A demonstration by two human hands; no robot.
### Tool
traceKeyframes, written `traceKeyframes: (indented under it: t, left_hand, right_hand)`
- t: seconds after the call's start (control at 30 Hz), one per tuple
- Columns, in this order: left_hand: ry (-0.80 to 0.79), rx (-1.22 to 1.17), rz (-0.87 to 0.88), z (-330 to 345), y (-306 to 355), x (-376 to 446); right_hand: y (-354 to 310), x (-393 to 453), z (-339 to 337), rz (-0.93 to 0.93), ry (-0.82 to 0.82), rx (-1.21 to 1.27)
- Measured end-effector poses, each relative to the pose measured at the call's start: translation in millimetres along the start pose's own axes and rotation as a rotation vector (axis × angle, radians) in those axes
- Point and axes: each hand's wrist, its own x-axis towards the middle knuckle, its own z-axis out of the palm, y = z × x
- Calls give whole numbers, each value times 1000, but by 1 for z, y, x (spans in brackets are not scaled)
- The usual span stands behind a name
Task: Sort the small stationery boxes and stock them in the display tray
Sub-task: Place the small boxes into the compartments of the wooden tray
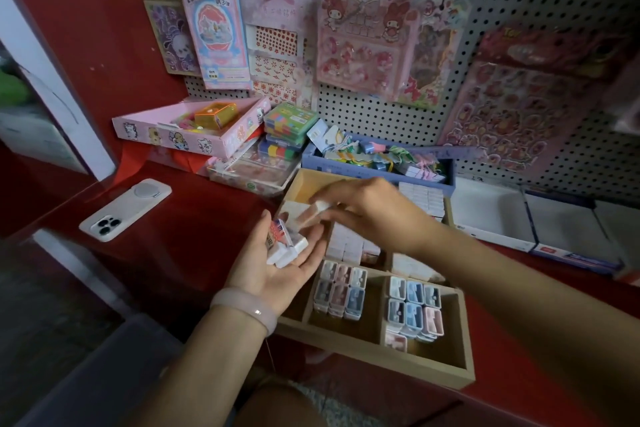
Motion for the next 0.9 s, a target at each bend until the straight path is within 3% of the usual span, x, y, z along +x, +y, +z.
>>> traceKeyframes:
  t: [0.13, 0.37, 0.6, 0.77, 0.9]
  left_hand:
    - [-17, -19, -67, 9, -8, -4]
    - [-17, 40, -93, 33, -38, -7]
    - [-34, 105, -130, 35, -51, -6]
    - [-23, 92, -125, 30, -46, -6]
    - [-15, 96, -138, 27, -49, -10]
  right_hand:
    - [18, -45, -43, 215, 99, -119]
    - [40, -144, -54, 527, -110, -191]
    - [52, -169, -6, 576, -33, -303]
    - [46, -172, 20, 460, 129, -393]
    - [42, -177, 36, 487, 212, -356]
